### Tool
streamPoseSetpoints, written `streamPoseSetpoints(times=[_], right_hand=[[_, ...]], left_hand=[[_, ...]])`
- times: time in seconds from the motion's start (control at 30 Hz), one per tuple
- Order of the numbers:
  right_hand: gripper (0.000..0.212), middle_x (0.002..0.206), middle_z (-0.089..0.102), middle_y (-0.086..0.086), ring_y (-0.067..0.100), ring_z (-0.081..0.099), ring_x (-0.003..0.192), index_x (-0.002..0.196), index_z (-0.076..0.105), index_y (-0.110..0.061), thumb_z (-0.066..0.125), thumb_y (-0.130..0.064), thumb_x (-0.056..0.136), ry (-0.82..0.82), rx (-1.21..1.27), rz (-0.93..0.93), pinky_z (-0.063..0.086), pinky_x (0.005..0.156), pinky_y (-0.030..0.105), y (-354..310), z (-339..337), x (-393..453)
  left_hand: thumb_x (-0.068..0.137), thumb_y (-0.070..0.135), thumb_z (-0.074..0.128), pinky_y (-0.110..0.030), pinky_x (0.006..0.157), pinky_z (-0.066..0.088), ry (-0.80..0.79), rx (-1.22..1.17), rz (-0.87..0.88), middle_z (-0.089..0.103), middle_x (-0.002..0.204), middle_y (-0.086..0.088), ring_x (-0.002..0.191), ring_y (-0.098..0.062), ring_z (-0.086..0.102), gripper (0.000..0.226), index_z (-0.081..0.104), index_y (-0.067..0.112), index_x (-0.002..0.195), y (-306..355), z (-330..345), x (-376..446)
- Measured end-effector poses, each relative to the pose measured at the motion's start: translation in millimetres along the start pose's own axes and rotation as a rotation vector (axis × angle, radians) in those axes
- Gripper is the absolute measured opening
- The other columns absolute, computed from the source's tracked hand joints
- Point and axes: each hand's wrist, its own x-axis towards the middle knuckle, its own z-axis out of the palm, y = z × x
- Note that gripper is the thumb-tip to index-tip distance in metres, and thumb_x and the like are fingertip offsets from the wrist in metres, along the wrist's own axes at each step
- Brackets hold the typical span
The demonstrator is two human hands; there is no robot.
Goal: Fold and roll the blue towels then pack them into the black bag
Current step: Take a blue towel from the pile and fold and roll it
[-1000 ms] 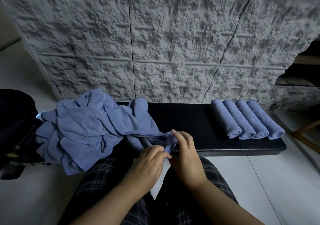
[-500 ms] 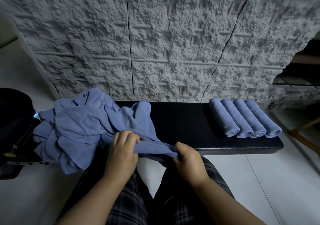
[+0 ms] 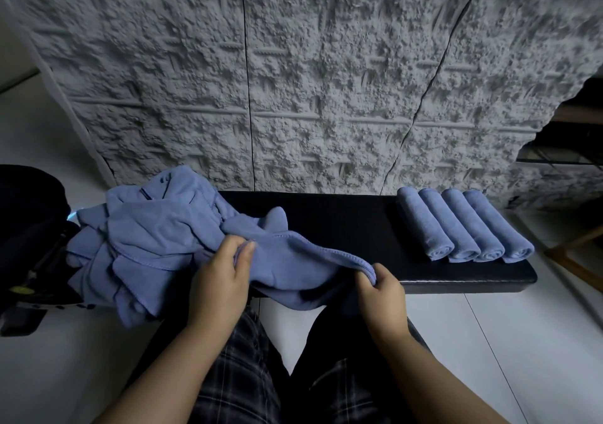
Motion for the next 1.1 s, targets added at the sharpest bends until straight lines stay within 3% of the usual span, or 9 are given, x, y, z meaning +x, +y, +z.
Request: streamPoseSetpoints(times=[0.07,0.17,0.27,0.33,0.4,0.5,0.6,0.9,1.1], right_hand=[[0.024,0.055,0.04,-0.004,0.005,0.033,0.049,0.065,0.039,-0.011,0.055,-0.014,0.083,-0.035,-0.008,-0.053,0.032,0.048,0.021,-1,2,-4],[0.016,0.061,0.056,-0.006,0.002,0.046,0.054,0.072,0.051,-0.02,0.06,-0.01,0.08,-0.235,-0.042,-0.203,0.041,0.055,0.021,-6,7,-17],[0.019,0.077,0.064,-0.011,0.005,0.058,0.071,0.085,0.057,-0.035,0.059,-0.017,0.082,-0.402,-0.129,-0.399,0.046,0.065,0.022,-8,14,-29],[0.012,0.081,0.065,-0.014,0.005,0.06,0.076,0.09,0.061,-0.03,0.053,-0.034,0.082,-0.431,-0.146,-0.451,0.048,0.067,0.024,-10,15,-32],[0.021,0.08,0.065,-0.01,0.008,0.061,0.075,0.087,0.058,-0.027,0.048,-0.043,0.079,-0.446,-0.169,-0.465,0.049,0.067,0.029,-9,14,-32],[0.004,0.067,0.054,-0.012,0.008,0.052,0.065,0.076,0.043,-0.036,0.045,-0.039,0.076,-0.452,-0.301,-0.517,0.041,0.058,0.023,-5,14,-29],[0.016,0.065,0.051,-0.014,0.009,0.049,0.065,0.079,0.042,-0.03,0.055,-0.023,0.083,-0.431,-0.385,-0.471,0.037,0.058,0.024,-2,18,-25],[0.032,0.067,0.045,-0.007,0.009,0.039,0.055,0.067,0.036,-0.023,0.063,-0.021,0.083,-0.194,-0.368,-0.284,0.033,0.052,0.022,6,20,-13],[0.029,0.062,0.034,-0.013,0.014,0.037,0.066,0.068,0.039,-0.022,0.066,-0.019,0.077,-0.143,-0.573,-0.432,0.023,0.058,0.024,9,19,-11]], left_hand=[[0.088,0.046,0.046,-0.037,0.057,0.049,-0.15,-0.016,0.016,0.063,0.075,0.002,0.071,-0.026,0.062,0.016,0.047,0.034,0.097,8,7,-15],[0.09,0.045,0.05,-0.033,0.066,0.051,-0.492,0.081,0.109,0.067,0.103,0.005,0.085,-0.022,0.065,0.054,0.015,0.06,0.128,18,18,-34],[0.094,0.043,0.046,-0.027,0.064,0.046,-0.598,0.267,0.219,0.065,0.1,0.008,0.082,-0.014,0.062,0.068,-0.002,0.057,0.139,22,25,-40],[0.094,0.041,0.046,-0.028,0.065,0.046,-0.553,0.233,0.201,0.066,0.099,0.009,0.084,-0.011,0.062,0.046,0.031,0.043,0.138,19,25,-37],[0.094,0.044,0.045,-0.03,0.062,0.044,-0.488,0.173,0.18,0.064,0.086,0.009,0.076,-0.012,0.06,0.021,0.05,0.034,0.112,11,23,-36],[0.092,0.03,0.051,-0.025,0.052,0.038,-0.388,0.088,0.197,0.052,0.065,0.015,0.061,-0.008,0.052,0.015,0.039,0.034,0.1,7,18,-37],[0.09,0.014,0.053,-0.016,0.054,0.04,-0.321,-0.092,0.101,0.058,0.074,0.017,0.067,-0.003,0.055,0.026,0.043,0.038,0.096,8,14,-33],[0.083,0.044,0.046,-0.014,0.074,0.045,-0.031,-0.478,-0.125,0.061,0.091,0.008,0.086,-0.004,0.059,0.011,0.049,0.04,0.092,8,13,-28],[0.096,0.003,0.04,-0.01,0.08,0.042,0.197,-0.501,-0.228,0.058,0.104,-0.007,0.092,-0.006,0.057,0.012,0.043,0.013,0.102,11,7,-17]])
